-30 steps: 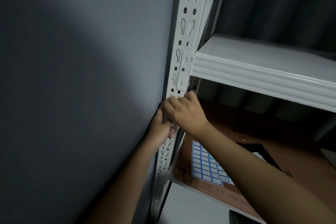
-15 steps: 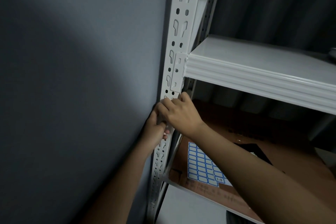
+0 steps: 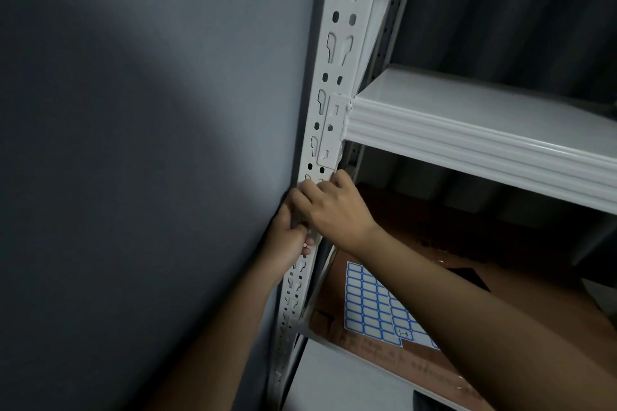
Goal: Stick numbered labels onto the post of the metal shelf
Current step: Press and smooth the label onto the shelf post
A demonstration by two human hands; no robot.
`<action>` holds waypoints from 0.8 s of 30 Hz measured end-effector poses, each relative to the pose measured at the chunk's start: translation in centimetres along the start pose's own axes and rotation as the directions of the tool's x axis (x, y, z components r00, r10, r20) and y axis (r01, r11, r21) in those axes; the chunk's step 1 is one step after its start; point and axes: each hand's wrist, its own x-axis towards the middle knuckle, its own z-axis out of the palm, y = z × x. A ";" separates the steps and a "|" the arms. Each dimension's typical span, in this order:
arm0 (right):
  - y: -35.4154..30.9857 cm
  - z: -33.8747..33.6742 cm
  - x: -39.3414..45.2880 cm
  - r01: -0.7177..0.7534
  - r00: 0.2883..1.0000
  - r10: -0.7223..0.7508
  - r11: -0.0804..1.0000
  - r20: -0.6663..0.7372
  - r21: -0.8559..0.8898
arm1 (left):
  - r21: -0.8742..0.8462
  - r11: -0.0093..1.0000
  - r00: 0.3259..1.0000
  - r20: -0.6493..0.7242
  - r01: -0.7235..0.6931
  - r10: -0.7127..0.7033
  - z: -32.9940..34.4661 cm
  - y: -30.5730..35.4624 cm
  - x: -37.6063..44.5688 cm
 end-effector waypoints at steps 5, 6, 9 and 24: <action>0.1 0.0 0.2 0.023 1.000 -0.023 1.000 -0.004 0.008 | 0.014 1.000 1.000 0.010 0.028 -0.028 -0.2 0.2 0.1; 0.3 0.1 0.1 0.034 0.999 -0.034 0.999 -0.002 0.011 | 0.010 0.999 0.999 0.014 0.033 -0.033 -0.2 0.2 0.1; 0.5 0.1 0.1 0.039 0.999 -0.039 0.999 0.013 0.017 | 0.005 1.000 1.000 0.007 0.026 -0.026 -0.1 0.2 -0.1; 0.3 0.2 0.2 0.044 0.998 -0.044 0.999 0.046 0.011 | 0.033 0.999 0.999 0.018 0.033 -0.033 -0.3 1.1 -0.5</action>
